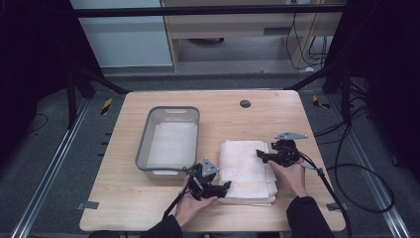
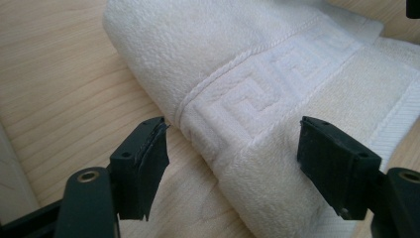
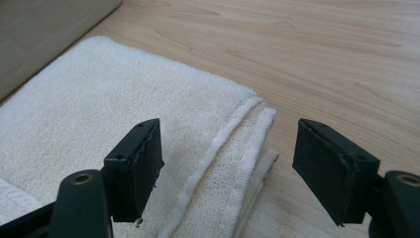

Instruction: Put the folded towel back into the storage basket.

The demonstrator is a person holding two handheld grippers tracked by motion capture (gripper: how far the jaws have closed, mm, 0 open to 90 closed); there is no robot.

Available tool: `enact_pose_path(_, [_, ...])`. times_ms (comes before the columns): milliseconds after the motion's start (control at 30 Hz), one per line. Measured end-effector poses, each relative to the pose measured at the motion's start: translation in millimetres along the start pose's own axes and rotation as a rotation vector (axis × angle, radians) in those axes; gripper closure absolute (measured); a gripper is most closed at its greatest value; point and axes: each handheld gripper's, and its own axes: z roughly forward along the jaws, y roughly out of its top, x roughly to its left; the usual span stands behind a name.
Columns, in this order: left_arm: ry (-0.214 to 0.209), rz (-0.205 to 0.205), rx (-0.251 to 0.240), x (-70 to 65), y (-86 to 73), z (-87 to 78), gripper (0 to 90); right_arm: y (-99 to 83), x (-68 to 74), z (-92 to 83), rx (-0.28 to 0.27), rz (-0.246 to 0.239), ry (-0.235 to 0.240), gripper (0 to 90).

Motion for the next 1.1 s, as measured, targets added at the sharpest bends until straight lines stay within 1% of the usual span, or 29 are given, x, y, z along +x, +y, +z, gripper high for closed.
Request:
enact_pose_path(233, [-0.003, -0.006, 0.006, -1.3, -1.8, 5.1, 25.2, -3.4, 1.8, 6.4, 0.029, -0.007, 0.005, 27.1])
enact_pose_path(300, [-0.012, -0.010, 0.007, -2.3, -2.1, 6.3, 25.0, -4.8, 2.6, 8.6, 0.039, -0.010, 0.004, 27.0])
enact_pose_path(467, [-0.011, -0.001, 0.017, -3.6, -2.8, 9.4, 24.5, -6.8, 2.3, 10.8, 0.048, 0.007, 0.011, 26.9])
enact_pose_path(500, [-0.007, -0.002, 0.024, -4.4, -3.8, 11.2, 24.5, -7.9, 2.4, 12.1, 0.056, 0.019, 0.016, 27.3])
enact_pose_path(633, [-0.007, -0.003, 0.022, -4.5, -5.0, 12.8, 24.5, -9.0, 2.8, 14.2, 0.062, 0.020, 0.018, 27.5])
enact_pose_path(667, [-0.008, -0.005, 0.022, -4.4, -5.4, 13.4, 24.5, -9.7, 2.8, 15.7, 0.070, 0.031, 0.019, 27.4])
enact_pose_path(733, [-0.011, -0.008, 0.026, -3.8, -5.9, 14.5, 24.5, -10.0, 2.5, 16.2, 0.072, 0.034, 0.021, 27.3])
enact_pose_path(800, [-0.016, -0.014, 0.036, -3.3, -6.0, 15.8, 24.8, -10.7, 1.9, 18.1, 0.081, 0.053, 0.030, 27.2])
enact_pose_path(833, [-0.022, -0.018, 0.039, -2.6, -6.1, 16.4, 24.8, -10.7, 1.9, 18.1, 0.081, 0.053, 0.030, 27.2])
enact_pose_path(867, [-0.029, -0.023, 0.045, -1.7, -6.1, 17.1, 24.8, -11.2, 1.2, 19.4, 0.092, 0.069, 0.032, 27.5])
enact_pose_path(900, [-0.033, -0.031, 0.050, -1.0, -6.3, 18.0, 24.8, -11.2, 1.2, 19.4, 0.092, 0.069, 0.032, 27.5])
enact_pose_path(933, [-0.046, -0.047, 0.052, 0.5, -7.1, 19.6, 24.7, -11.6, 1.1, 20.5, 0.094, 0.071, 0.037, 27.5])
enact_pose_path(1100, [-0.067, -0.062, 0.046, 0.7, -9.8, 22.4, 24.8, -12.5, 1.5, 22.2, 0.097, 0.081, 0.039, 27.7])
